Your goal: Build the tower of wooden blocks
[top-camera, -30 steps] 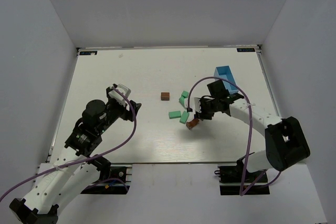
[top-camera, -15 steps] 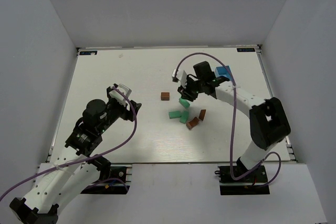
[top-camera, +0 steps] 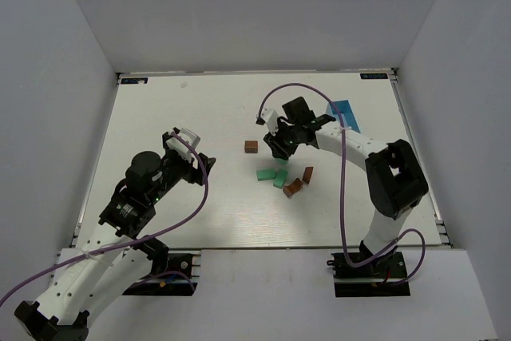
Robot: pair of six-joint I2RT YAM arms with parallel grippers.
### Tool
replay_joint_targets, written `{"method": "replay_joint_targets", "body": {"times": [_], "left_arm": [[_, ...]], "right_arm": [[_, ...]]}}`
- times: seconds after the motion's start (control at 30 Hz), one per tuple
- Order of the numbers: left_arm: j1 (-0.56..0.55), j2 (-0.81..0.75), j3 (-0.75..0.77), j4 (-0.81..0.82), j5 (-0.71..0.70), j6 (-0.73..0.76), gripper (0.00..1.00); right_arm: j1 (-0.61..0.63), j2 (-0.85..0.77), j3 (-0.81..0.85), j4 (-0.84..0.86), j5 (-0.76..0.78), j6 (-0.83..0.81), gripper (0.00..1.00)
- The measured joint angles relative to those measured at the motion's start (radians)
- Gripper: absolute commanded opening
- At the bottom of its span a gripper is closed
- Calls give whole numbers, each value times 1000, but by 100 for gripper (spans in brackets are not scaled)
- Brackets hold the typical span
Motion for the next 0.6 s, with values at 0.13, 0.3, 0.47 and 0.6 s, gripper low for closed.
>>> {"method": "replay_joint_targets", "body": {"times": [0.13,0.3,0.47,0.6], "left_arm": [[0,0,0,0,1,0,83],[0,0,0,0,1,0,83],[0,0,0,0,1,0,83],[0,0,0,0,1,0,83]], "right_arm": [[2,43,23,-14,39,21,44],[5,60,29,-31,97,43,47],[5,64,39,-35,135,51,48],[5,80,48,-43,143,57,50]]}}
